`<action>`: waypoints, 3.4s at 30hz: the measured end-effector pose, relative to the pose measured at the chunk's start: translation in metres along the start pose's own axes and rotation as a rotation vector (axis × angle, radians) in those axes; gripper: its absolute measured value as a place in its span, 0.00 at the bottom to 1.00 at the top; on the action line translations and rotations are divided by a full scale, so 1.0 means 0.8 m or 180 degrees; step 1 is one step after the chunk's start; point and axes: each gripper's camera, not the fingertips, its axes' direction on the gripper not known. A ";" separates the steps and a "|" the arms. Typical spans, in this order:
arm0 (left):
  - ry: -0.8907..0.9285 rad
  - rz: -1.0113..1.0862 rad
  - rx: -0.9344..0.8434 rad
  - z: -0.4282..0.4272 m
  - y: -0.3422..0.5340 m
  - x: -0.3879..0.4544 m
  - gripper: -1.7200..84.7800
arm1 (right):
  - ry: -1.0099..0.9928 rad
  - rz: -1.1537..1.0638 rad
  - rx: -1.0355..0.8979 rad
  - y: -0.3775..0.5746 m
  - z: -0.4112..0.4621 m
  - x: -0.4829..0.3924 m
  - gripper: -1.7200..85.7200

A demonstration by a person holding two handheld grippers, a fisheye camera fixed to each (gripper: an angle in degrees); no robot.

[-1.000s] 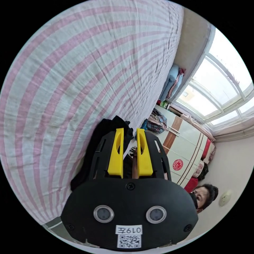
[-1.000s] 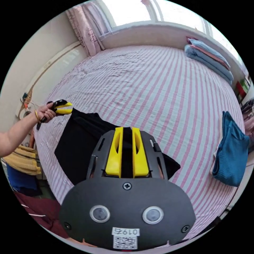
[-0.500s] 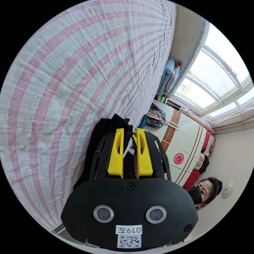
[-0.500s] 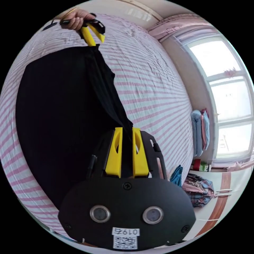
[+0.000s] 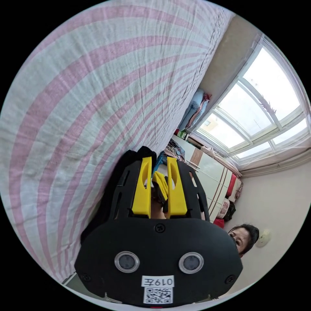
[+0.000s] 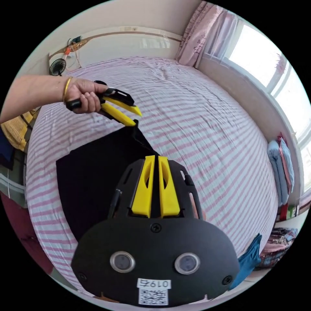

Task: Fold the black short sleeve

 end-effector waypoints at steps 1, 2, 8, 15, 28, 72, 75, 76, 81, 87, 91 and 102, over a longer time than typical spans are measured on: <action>0.0034 -0.0024 0.0004 0.000 0.004 -0.004 0.10 | -0.0082 -0.0144 -0.0006 -0.010 0.011 -0.013 0.01; 0.0068 -0.0039 0.0013 -0.001 0.008 -0.008 0.10 | -0.0137 -0.0186 -0.0021 -0.014 0.018 -0.017 0.01; -0.0040 0.0020 -0.0154 0.003 0.033 -0.018 0.10 | -0.0310 0.0155 -0.0120 -0.024 0.061 0.011 0.01; -0.0245 0.0166 -0.0262 -0.017 0.071 -0.021 0.11 | -0.0434 0.0274 -0.0489 0.012 0.104 0.035 0.01; -0.2170 0.1802 -0.0231 0.024 0.314 -0.020 0.09 | -0.0591 0.1214 -0.0023 0.250 -0.050 0.023 0.01; -0.0234 0.0448 0.0960 -0.118 0.593 -0.331 0.27 | -0.1695 0.5501 0.1141 1.162 -0.022 -0.236 0.14; -0.0292 0.0428 0.1082 -0.116 0.594 -0.339 0.24 | -0.1766 0.5708 0.1420 1.186 -0.006 -0.260 0.14; -0.0303 0.0402 0.1150 -0.117 0.596 -0.343 0.24 | -0.1771 0.5777 0.1540 1.194 0.000 -0.270 0.13; -0.0051 0.0306 0.1410 -0.126 0.613 -0.368 0.17 | -0.1901 0.5944 0.2055 1.218 0.031 -0.304 0.11; 0.0065 0.0207 0.1657 -0.138 0.636 -0.388 0.07 | -0.1963 0.5989 0.2209 1.245 0.042 -0.340 0.04; -0.0177 0.0438 0.1600 -0.152 0.664 -0.373 0.07 | -0.1914 0.5777 0.2078 1.256 0.018 -0.364 0.02; -0.0539 0.0264 0.1427 -0.218 0.830 -0.415 0.06 | -0.1967 0.5829 0.1474 1.330 -0.074 -0.520 0.02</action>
